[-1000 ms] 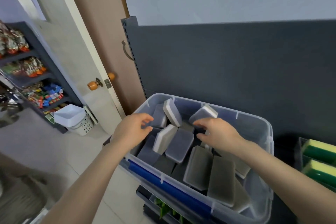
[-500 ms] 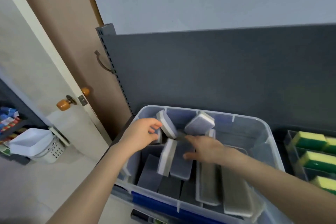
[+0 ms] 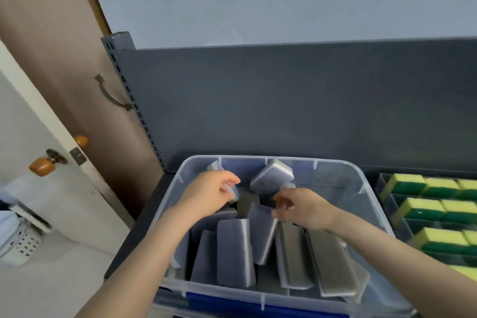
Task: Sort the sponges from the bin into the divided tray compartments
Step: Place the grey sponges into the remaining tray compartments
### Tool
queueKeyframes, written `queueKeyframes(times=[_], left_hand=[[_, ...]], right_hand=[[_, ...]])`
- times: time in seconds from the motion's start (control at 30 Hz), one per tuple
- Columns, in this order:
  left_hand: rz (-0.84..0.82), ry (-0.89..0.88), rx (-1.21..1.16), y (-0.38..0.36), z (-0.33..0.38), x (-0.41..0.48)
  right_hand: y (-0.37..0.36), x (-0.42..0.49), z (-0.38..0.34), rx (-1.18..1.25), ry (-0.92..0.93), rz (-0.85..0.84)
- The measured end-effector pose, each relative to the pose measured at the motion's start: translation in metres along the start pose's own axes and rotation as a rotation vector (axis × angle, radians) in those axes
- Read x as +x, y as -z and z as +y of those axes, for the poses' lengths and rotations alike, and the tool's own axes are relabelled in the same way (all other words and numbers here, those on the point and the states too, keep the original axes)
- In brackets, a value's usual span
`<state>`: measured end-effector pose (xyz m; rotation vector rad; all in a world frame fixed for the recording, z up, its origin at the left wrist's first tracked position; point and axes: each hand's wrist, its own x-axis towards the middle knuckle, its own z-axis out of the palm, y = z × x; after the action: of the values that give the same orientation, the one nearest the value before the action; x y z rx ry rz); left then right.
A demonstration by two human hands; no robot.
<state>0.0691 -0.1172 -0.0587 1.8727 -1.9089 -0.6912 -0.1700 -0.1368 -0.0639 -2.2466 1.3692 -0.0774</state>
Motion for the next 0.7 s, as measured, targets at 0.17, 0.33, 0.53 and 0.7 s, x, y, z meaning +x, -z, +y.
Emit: queueKeyframes(times=[0.17,0.33,0.53,0.7], left_hand=[[-0.025,-0.021,0.001,0.002,0.002,0.004],[-0.03,-0.019,-0.071,0.006,-0.002,-0.002],[-0.174,-0.036,-0.118,0.015,0.003,-0.016],[-0.357,-0.045,-0.052,0.01,0.009,-0.022]], right_hand=[[-0.024,0.013,-0.018,-0.224,-0.019,0.025],[-0.031,0.013,-0.02,-0.196,-0.024,0.044],[-0.01,-0.004,-0.016,0.278,-0.083,0.038],[0.014,-0.015,-0.007,0.468,-0.178,0.149]])
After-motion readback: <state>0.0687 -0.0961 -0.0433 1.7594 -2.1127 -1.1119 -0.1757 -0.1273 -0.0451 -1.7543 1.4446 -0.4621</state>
